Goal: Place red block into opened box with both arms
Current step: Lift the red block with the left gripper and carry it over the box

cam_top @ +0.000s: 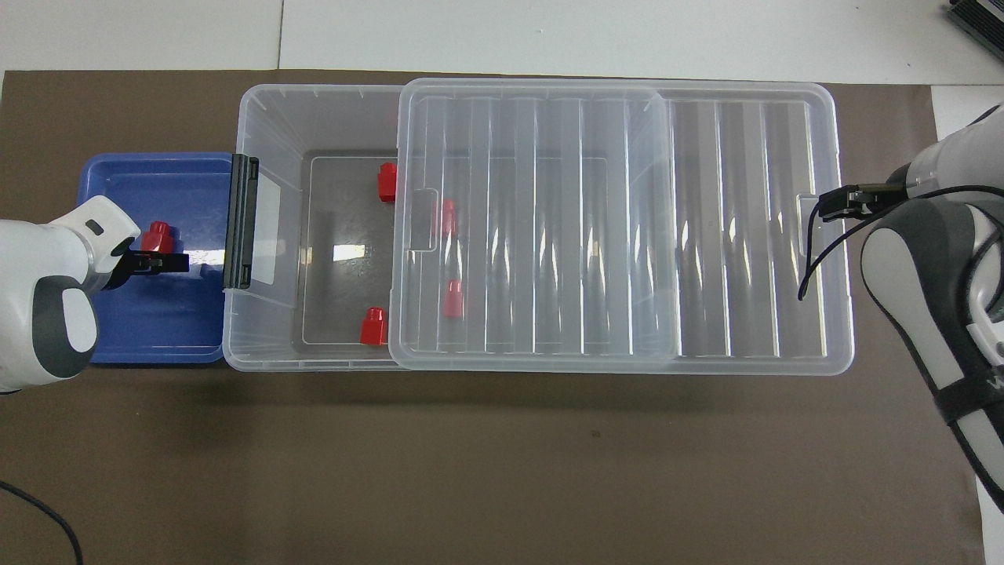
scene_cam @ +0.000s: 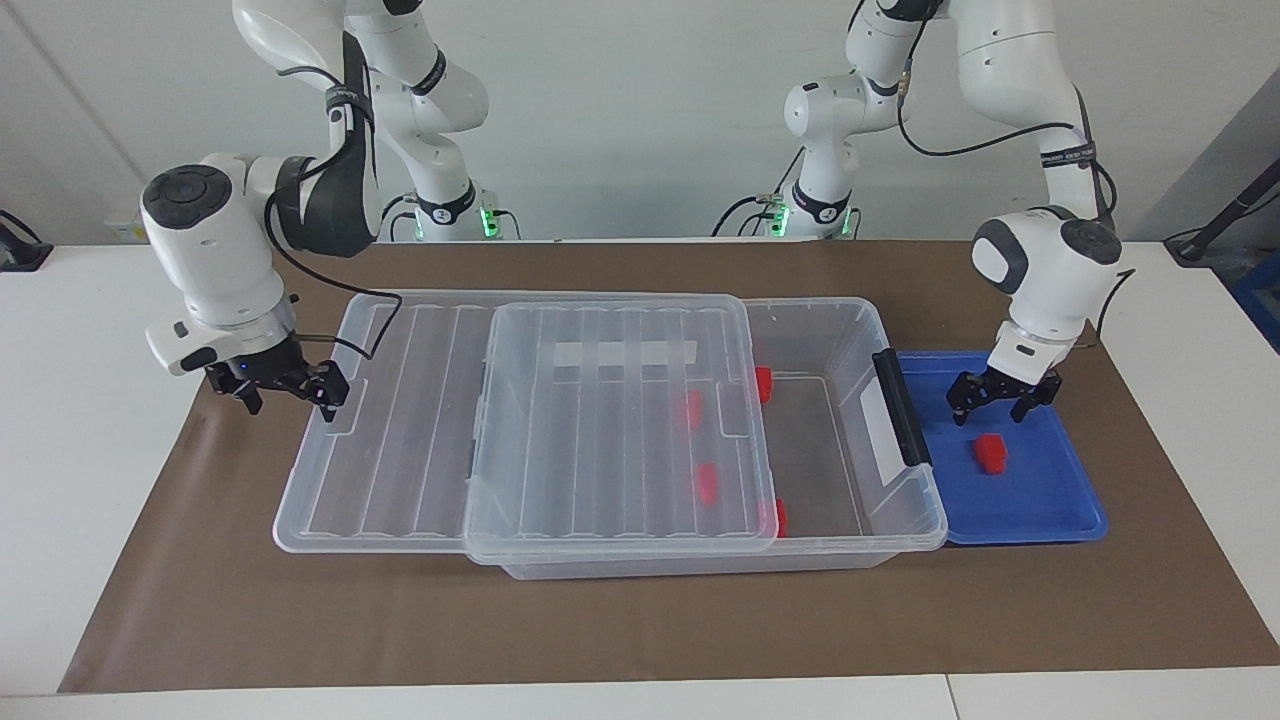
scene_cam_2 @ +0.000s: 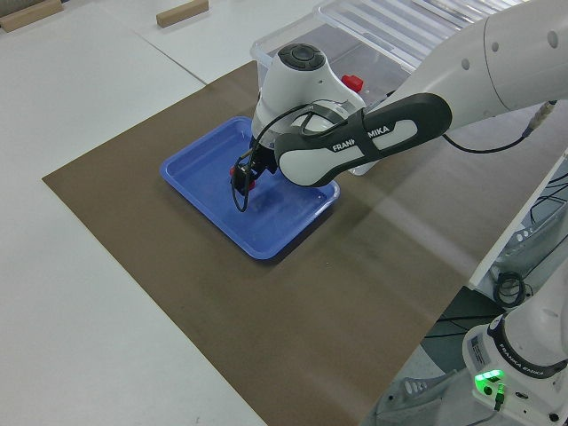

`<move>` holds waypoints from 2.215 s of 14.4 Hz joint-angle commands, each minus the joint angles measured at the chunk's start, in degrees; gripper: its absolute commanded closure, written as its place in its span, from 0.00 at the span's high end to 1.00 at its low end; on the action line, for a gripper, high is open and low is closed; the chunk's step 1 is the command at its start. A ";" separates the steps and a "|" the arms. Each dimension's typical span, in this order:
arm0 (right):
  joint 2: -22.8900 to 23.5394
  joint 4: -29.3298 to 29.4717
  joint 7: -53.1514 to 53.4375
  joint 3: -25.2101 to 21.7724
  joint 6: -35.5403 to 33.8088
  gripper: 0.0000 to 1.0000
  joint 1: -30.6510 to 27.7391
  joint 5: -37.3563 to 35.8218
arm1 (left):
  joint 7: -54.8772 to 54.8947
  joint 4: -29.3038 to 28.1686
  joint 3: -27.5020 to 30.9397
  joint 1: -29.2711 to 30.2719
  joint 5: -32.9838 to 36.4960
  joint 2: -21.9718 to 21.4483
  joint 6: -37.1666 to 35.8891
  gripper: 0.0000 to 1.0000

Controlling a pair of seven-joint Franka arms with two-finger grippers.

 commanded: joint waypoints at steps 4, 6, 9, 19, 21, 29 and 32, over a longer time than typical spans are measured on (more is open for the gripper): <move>-1.06 -0.25 -1.93 0.29 -1.31 1.00 -1.47 -1.38 | 1.26 0.80 -0.44 0.56 0.56 1.13 1.60 1.00; -1.15 -0.33 -1.93 0.29 -1.31 1.00 -1.47 -1.38 | 1.43 0.80 -0.44 0.47 0.65 1.57 2.21 1.00; -1.15 -0.25 -1.93 0.21 -1.31 1.00 -1.73 -1.55 | 1.87 0.89 -0.44 0.65 0.65 2.01 3.18 0.96; -2.63 -0.16 -2.54 0.47 -2.54 1.00 -1.91 -2.70 | 2.05 6.33 -0.44 0.29 0.65 6.23 3.18 0.98; -4.65 -0.16 -2.63 0.73 -3.07 1.00 -1.65 -1.21 | 1.96 6.60 -0.44 0.21 0.65 6.49 3.27 0.96; -11.69 8.00 3.33 0.38 -21.93 1.00 -1.82 7.41 | 2.05 6.69 -0.36 0.21 0.65 6.58 2.40 0.00; -12.65 8.81 5.37 0.21 -27.31 1.00 -2.09 7.24 | 1.96 12.63 -0.44 0.03 0.65 6.93 -7.05 0.00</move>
